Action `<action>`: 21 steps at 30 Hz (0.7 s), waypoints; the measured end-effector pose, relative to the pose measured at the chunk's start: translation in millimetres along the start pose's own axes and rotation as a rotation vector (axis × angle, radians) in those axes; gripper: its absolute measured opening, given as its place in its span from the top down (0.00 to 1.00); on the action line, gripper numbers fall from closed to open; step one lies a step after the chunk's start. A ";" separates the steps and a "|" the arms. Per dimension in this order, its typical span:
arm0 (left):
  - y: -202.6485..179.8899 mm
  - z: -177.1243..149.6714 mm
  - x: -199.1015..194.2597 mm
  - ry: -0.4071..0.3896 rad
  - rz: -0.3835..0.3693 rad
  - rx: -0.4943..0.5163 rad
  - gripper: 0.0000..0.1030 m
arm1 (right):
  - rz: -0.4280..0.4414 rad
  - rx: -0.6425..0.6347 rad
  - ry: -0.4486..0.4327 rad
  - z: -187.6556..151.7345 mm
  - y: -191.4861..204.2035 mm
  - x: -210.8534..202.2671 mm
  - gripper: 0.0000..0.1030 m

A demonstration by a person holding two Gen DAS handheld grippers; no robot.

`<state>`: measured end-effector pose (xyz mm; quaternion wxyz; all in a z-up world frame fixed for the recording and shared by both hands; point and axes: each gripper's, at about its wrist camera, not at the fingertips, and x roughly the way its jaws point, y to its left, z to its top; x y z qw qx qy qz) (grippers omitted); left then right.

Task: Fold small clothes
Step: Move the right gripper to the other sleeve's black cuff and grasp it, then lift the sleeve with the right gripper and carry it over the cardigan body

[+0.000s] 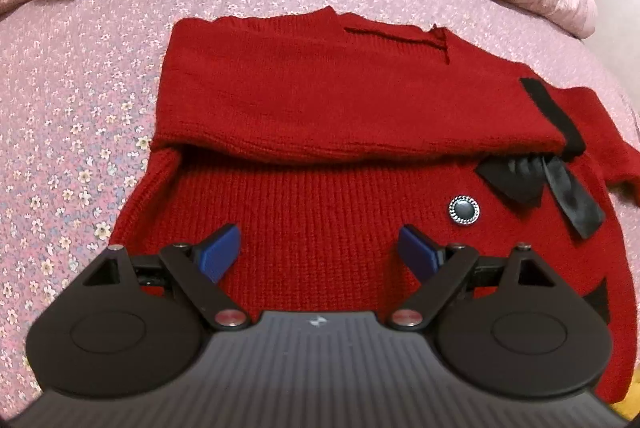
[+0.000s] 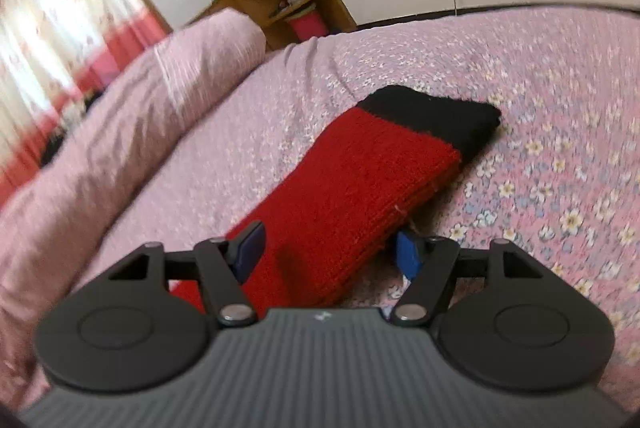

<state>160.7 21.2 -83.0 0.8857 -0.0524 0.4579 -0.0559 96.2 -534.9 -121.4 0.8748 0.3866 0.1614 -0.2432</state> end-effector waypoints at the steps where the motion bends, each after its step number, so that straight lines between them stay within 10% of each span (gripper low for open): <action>1: -1.2 -0.3 0.6 -0.001 0.005 0.009 0.13 | 0.029 0.037 -0.002 2.3 -5.7 0.5 0.34; 5: -6.2 -1.7 1.2 -0.003 0.020 0.031 0.13 | 0.084 0.113 -0.012 11.3 -17.2 4.6 0.42; 9: -3.5 -0.5 -1.4 0.002 0.007 0.005 0.13 | 0.015 0.047 0.002 15.5 -7.0 8.2 0.82; 21: 12.4 -3.7 -18.5 -0.004 -0.013 -0.049 0.13 | 0.258 -0.312 -0.049 9.8 102.5 -48.2 0.87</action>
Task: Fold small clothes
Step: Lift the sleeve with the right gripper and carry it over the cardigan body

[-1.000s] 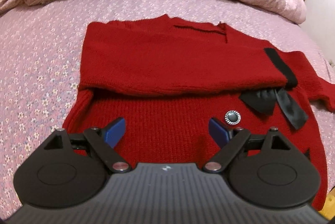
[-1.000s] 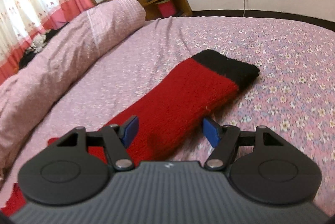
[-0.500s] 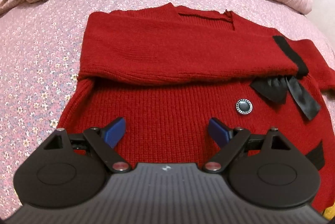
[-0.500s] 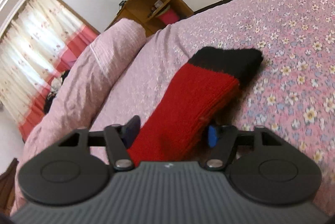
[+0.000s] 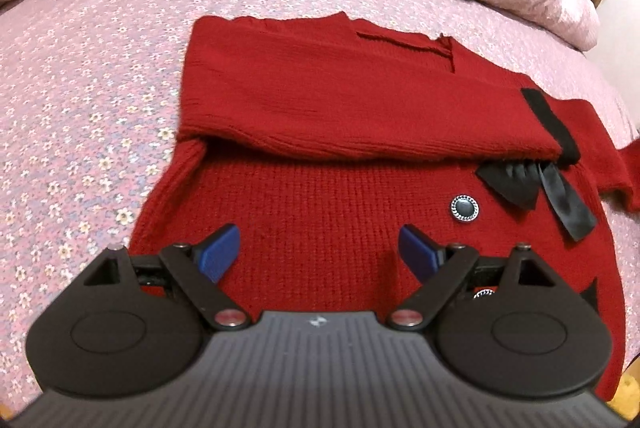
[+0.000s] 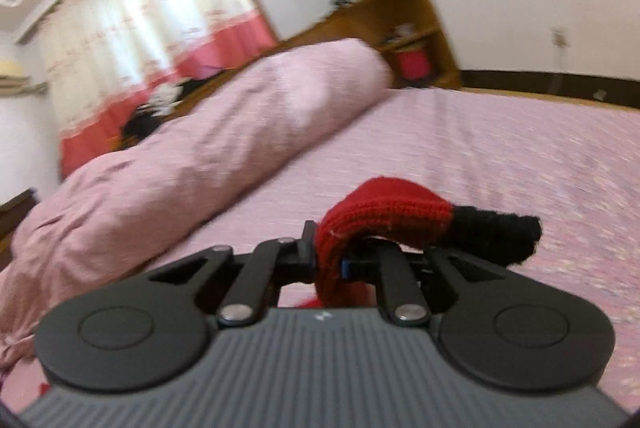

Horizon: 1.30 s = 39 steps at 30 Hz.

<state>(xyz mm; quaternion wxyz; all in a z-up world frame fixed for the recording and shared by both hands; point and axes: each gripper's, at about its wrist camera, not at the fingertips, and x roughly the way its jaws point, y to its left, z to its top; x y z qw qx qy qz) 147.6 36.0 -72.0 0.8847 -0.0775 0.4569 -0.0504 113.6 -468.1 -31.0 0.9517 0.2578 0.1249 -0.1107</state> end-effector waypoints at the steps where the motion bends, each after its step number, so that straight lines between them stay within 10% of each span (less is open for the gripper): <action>1: 1.6 -0.9 -2.7 -0.004 0.001 0.000 0.13 | 0.026 -0.011 0.000 2.0 10.8 -0.6 0.87; 23: 73.8 -9.8 -42.3 -0.079 0.040 -0.090 0.13 | 0.505 -0.143 0.130 -52.5 258.6 0.1 0.87; 39: 114.8 -18.2 -53.0 -0.105 0.047 -0.159 0.13 | 0.514 -0.420 0.367 -184.7 345.4 32.8 0.85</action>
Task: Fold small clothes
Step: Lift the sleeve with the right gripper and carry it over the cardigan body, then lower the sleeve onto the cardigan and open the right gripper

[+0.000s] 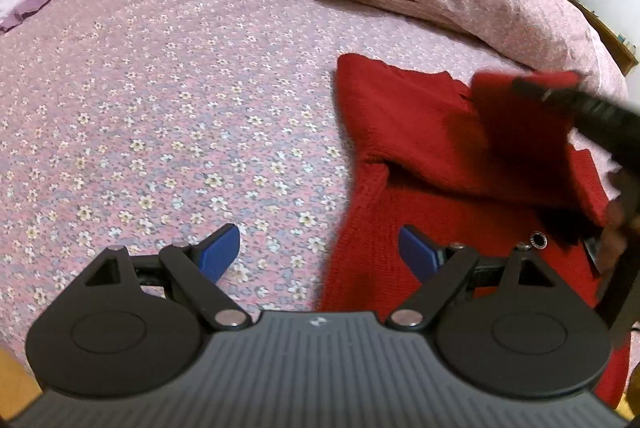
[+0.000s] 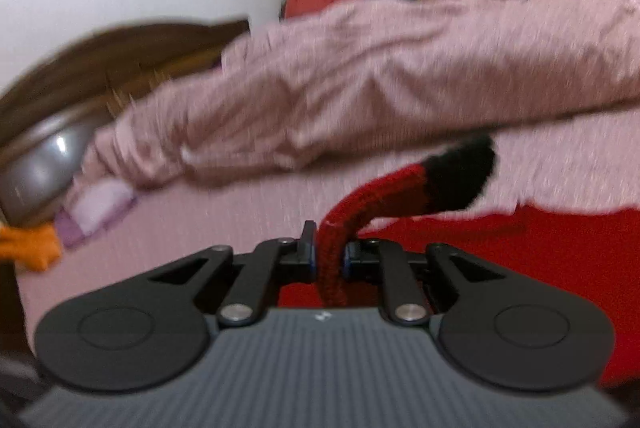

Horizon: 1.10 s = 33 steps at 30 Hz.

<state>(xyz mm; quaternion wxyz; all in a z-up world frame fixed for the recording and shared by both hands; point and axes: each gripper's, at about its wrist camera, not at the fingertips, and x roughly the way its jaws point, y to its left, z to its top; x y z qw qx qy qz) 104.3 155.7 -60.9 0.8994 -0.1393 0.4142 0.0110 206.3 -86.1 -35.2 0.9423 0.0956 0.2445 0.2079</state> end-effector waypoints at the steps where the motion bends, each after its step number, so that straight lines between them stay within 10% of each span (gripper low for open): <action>1: 0.8 0.7 -1.1 -0.003 0.001 0.002 0.13 | 0.009 -0.009 0.030 -6.1 1.4 4.4 0.85; 9: -8.4 11.7 -2.4 -0.016 -0.005 0.023 0.13 | 0.006 -0.082 0.107 -24.5 16.7 -4.2 0.81; 13: -24.3 17.6 -5.6 -0.028 -0.026 0.061 0.13 | 0.061 0.034 0.083 -24.7 -1.7 -25.7 0.43; 26: -66.1 39.5 0.2 -0.068 -0.061 0.173 0.13 | -0.079 0.173 0.067 -31.2 -66.7 -88.6 0.42; 33: -87.5 64.0 39.5 -0.069 -0.026 0.428 0.16 | -0.193 0.124 0.096 -16.5 -113.5 -101.1 0.43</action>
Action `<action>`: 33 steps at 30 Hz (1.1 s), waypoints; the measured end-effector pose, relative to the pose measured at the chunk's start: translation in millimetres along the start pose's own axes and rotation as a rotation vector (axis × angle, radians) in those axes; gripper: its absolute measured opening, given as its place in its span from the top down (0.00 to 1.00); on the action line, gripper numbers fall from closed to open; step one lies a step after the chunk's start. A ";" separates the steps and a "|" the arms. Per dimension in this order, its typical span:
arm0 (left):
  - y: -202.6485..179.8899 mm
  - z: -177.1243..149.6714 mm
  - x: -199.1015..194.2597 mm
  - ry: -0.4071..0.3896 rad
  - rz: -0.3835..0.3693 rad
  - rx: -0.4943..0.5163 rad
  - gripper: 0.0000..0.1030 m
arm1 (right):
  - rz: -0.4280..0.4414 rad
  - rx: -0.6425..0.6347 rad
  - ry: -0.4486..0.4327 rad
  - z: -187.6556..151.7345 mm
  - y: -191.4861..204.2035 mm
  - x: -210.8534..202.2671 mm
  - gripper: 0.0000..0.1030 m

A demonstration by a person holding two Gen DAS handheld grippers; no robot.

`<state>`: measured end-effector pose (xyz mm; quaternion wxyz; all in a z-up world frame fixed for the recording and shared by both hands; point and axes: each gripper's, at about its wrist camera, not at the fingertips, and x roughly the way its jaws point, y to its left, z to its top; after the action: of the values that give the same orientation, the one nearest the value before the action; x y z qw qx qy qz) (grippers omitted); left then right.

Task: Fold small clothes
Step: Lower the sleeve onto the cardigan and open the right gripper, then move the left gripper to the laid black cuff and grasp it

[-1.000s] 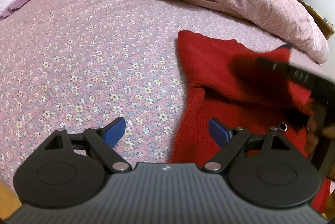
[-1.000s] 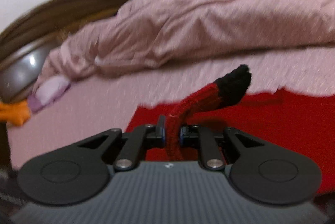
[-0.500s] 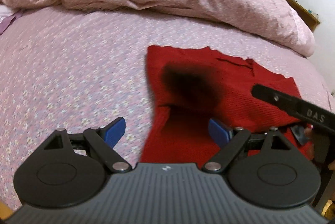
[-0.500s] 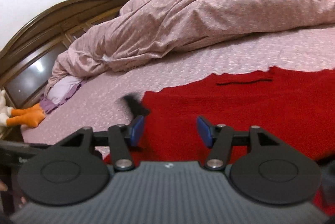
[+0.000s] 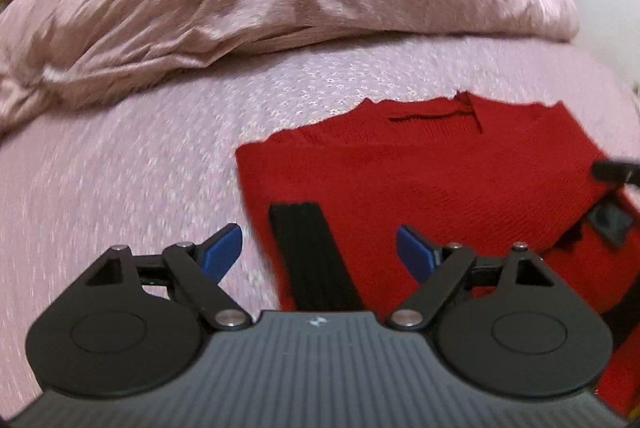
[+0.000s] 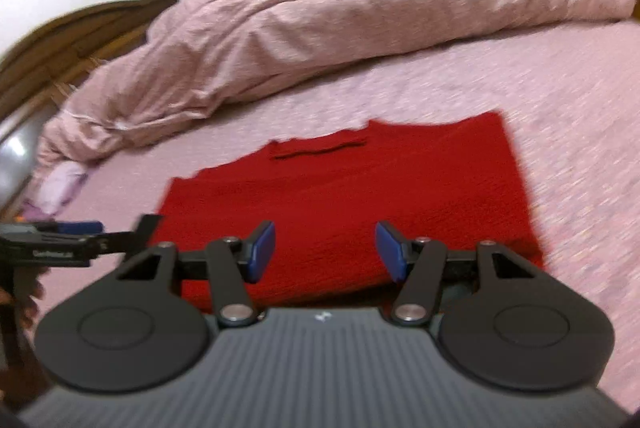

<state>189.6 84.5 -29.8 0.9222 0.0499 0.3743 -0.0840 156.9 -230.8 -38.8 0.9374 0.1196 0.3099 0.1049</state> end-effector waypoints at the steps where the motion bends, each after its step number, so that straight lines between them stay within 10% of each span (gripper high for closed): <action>1: 2.6 3.7 6.8 0.001 -0.008 -0.001 0.17 | -0.022 -0.002 -0.005 3.3 -7.1 0.4 0.43; 9: 21.2 15.8 41.4 0.015 -0.096 -0.018 0.33 | -0.142 0.009 0.019 1.9 -47.6 13.8 0.44; 33: 10.0 -8.1 62.3 0.040 -0.065 -0.005 0.42 | -0.117 0.008 -0.059 -28.0 -59.6 21.3 0.45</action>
<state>230.0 88.2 -78.8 0.9114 0.0370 0.3942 -0.1118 164.0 -277.2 -89.6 0.9501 0.1082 0.2890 0.0452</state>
